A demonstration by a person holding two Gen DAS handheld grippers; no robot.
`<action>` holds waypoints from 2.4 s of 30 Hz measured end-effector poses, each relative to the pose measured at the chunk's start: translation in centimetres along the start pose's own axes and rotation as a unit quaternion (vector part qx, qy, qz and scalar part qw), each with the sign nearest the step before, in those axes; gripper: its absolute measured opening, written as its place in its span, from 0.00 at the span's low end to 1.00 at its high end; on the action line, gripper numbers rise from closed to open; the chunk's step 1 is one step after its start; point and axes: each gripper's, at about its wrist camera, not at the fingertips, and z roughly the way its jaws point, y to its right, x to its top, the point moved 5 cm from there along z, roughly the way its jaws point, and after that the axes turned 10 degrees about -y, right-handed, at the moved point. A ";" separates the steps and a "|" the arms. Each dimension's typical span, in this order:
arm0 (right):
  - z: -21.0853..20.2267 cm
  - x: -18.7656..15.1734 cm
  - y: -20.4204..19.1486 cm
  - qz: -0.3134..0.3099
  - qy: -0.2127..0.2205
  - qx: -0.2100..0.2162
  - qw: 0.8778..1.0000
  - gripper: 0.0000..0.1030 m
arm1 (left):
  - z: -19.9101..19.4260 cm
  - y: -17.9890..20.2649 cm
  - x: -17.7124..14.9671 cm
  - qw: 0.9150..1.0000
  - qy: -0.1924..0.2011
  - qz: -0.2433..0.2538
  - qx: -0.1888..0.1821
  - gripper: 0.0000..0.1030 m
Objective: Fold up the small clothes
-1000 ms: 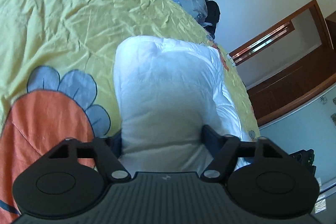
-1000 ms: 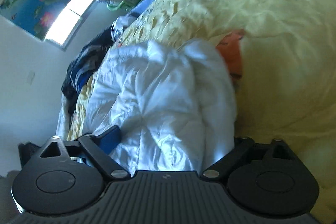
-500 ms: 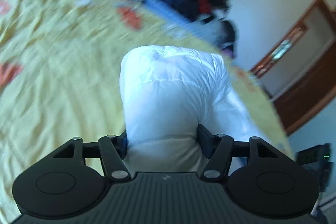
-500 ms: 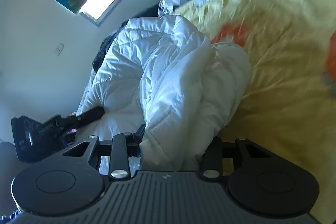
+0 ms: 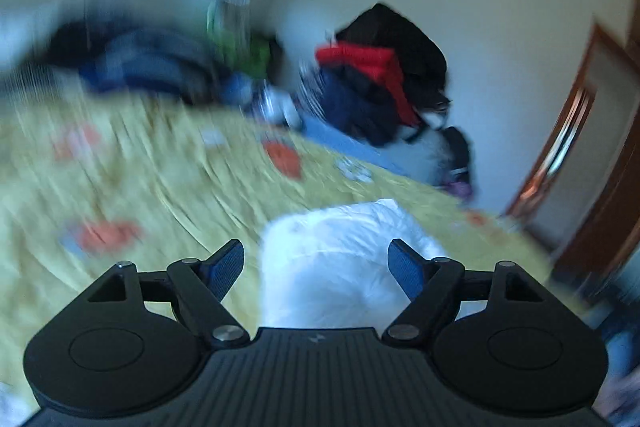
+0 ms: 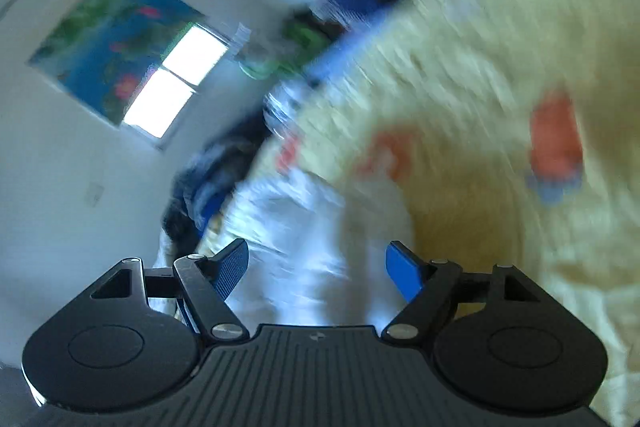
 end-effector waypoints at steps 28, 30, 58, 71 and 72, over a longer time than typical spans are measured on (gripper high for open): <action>-3.2 -7.7 0.6 0.034 -0.023 -0.042 0.998 0.91 | -2.9 2.2 -12.1 0.989 -0.051 0.135 0.025 0.80; -3.3 -9.6 2.1 0.055 -0.050 -0.062 0.995 0.89 | -2.0 1.0 -12.1 0.993 -0.085 0.084 0.013 0.80; 1.8 -14.1 2.9 0.128 -0.159 0.031 0.978 0.58 | 3.4 -3.4 -10.3 0.960 -0.213 -0.128 -0.132 0.69; -11.2 -18.1 -9.6 -0.139 0.026 -0.150 0.979 0.98 | -11.0 2.2 -10.6 0.996 -0.019 0.079 0.022 0.86; -11.0 -19.5 -10.2 -0.148 0.017 -0.159 0.976 0.99 | -10.7 2.6 -11.7 0.996 -0.035 0.081 0.019 0.86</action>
